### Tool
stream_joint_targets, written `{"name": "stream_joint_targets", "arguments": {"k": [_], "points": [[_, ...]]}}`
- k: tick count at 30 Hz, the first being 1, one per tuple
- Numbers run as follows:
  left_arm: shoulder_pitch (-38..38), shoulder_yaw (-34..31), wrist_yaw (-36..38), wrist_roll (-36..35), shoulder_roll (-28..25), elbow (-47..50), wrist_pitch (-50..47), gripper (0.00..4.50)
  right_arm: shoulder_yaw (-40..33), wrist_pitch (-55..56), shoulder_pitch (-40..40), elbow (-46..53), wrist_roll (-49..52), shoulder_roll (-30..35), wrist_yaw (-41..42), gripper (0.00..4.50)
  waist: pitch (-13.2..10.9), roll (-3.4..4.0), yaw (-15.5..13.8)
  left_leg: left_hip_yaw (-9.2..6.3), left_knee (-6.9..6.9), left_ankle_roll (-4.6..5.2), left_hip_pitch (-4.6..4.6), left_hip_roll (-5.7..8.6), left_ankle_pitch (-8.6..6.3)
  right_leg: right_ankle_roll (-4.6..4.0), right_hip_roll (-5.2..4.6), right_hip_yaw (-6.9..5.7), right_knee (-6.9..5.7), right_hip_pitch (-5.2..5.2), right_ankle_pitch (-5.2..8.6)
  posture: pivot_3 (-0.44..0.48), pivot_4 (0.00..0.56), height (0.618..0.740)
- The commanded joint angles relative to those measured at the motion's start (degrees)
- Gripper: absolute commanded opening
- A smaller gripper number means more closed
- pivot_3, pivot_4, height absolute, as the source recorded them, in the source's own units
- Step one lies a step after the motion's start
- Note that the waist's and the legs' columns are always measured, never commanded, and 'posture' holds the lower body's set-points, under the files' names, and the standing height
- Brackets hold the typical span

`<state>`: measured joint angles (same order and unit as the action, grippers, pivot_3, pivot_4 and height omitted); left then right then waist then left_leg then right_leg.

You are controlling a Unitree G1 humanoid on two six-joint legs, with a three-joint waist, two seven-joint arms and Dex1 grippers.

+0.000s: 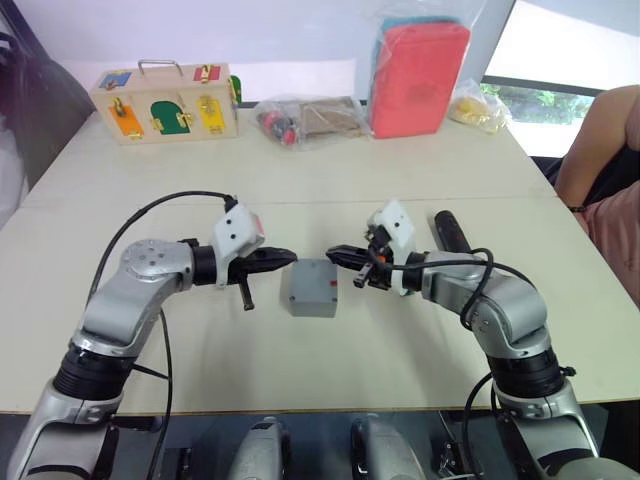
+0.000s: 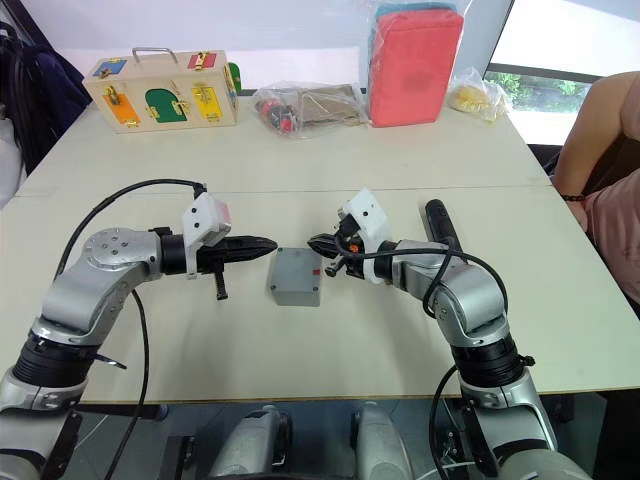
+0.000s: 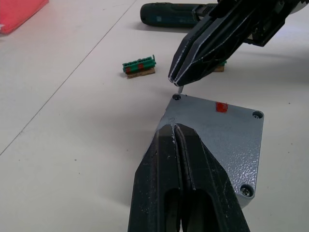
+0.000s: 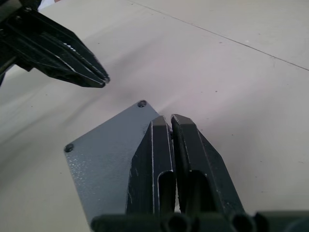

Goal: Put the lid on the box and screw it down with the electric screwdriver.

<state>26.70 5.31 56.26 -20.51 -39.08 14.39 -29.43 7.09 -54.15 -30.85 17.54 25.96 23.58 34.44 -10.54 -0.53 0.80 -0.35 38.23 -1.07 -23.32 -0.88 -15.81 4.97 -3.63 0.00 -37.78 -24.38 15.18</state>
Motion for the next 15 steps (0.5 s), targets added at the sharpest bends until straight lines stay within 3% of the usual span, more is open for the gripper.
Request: {"name": "stream_joint_targets", "arguments": {"k": [1,15], "points": [[0.11,-1.53,-0.05,-1.03,-0.81,2.51,-0.31,0.0,0.24,1.46,-1.12,0.14,-0.34,0.47,0.46,0.07,0.0,0.0,0.0,0.0,0.0,0.0,0.0,0.0,0.0,0.0,0.0,0.0,0.0,0.0,0.0,0.0,0.15,0.73],[-0.25,-1.91,-0.56,-2.25,-1.36,3.61,-1.59,0.0,2.42,2.08,-1.94,-3.32,-2.02,1.19,2.06,0.07,0.0,0.0,0.0,0.0,0.0,0.0,0.0,0.0,0.0,0.0,0.01,0.0,0.0,0.0,0.0,0.0,0.15,0.73]]}}
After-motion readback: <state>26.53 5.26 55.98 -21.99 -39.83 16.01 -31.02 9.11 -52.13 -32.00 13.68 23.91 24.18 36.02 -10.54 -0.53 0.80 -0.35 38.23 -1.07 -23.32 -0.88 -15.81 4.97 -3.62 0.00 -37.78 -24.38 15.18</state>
